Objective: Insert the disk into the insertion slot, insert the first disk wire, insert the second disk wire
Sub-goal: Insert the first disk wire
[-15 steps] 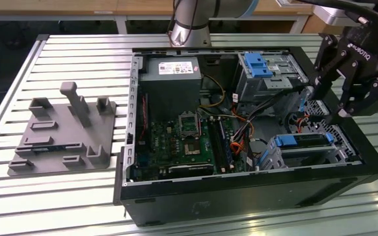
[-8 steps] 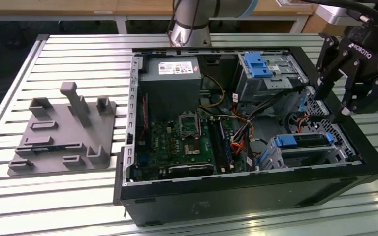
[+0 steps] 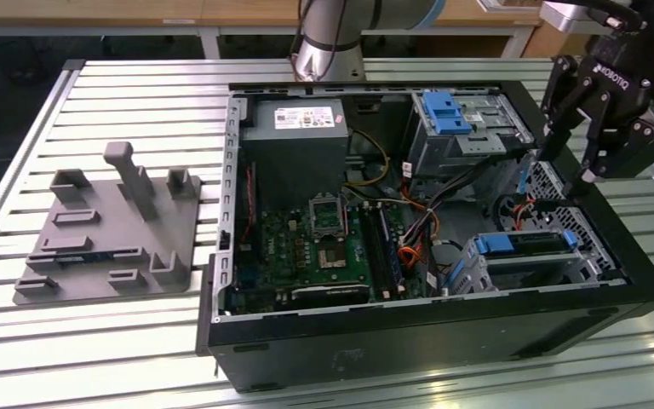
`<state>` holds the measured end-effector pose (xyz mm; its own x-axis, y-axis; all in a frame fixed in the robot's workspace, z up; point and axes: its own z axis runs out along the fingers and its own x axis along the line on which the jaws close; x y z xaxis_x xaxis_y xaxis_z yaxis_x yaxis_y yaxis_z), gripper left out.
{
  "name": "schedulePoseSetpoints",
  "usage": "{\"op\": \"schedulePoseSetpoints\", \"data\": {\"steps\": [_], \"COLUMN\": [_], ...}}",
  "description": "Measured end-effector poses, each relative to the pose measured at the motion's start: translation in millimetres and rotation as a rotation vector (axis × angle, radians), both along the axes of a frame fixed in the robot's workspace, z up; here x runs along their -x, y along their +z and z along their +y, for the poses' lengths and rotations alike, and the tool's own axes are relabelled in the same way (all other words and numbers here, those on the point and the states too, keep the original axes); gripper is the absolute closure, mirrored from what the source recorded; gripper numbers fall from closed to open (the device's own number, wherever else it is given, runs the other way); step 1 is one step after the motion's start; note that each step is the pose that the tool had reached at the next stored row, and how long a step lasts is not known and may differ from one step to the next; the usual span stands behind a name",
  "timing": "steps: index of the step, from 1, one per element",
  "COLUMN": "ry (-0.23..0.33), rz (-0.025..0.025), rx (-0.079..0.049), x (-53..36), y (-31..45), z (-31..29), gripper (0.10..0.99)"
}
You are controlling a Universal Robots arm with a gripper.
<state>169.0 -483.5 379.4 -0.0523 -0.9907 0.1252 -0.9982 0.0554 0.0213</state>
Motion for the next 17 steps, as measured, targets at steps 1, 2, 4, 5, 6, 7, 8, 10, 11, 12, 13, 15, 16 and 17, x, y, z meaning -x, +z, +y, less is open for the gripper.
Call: {"op": "schedulePoseSetpoints", "data": {"steps": [1, 2, 4, 5, 6, 7, 8, 10, 11, 12, 13, 15, 16, 17], "ry": [-0.001, -0.003, -0.017, -0.03, -0.042, -0.053, -0.059, -0.062, -0.062, -0.062, -0.062, -0.062, -0.062, -0.062], "rz": [0.0012, 0.0021, 0.0022, 0.0022, 0.0022, 0.0022, 0.0022, 0.0049, 0.0076, 0.0111, 0.014, 0.0193, 0.0215, 0.0232], "rx": [0.001, 0.002, 0.004, 0.005, 0.007, 0.008, 0.01, 0.015, 0.018, 0.023, 0.028, 0.041, 0.046, 0.051], "x": [-1.2, -2.0, -2.1, -2.1, -2.1, -2.1, -2.1, -2.3, -2.4, -2.5, -2.7, -3.3, -3.7, -4.3], "y": [-0.8, -1.6, -2.9, -3.4, -3.9, -4.3, -4.5, -5.3, -5.7, -6.0, -6.2, -6.8, -7.1, -7.7], "z": [0.0, 0.0, 0.0, 0.0, 0.0, 0.0, 0.0, 0.0, 0.0, 0.0, -0.1, -0.1, -0.1, -0.1], "gripper": [0.471, 0.471, 0.471, 0.471, 0.471, 0.486, 0.486, 0.616, 0.616, 0.678, 0.678, 0.678, 0.678, 0.678]}}
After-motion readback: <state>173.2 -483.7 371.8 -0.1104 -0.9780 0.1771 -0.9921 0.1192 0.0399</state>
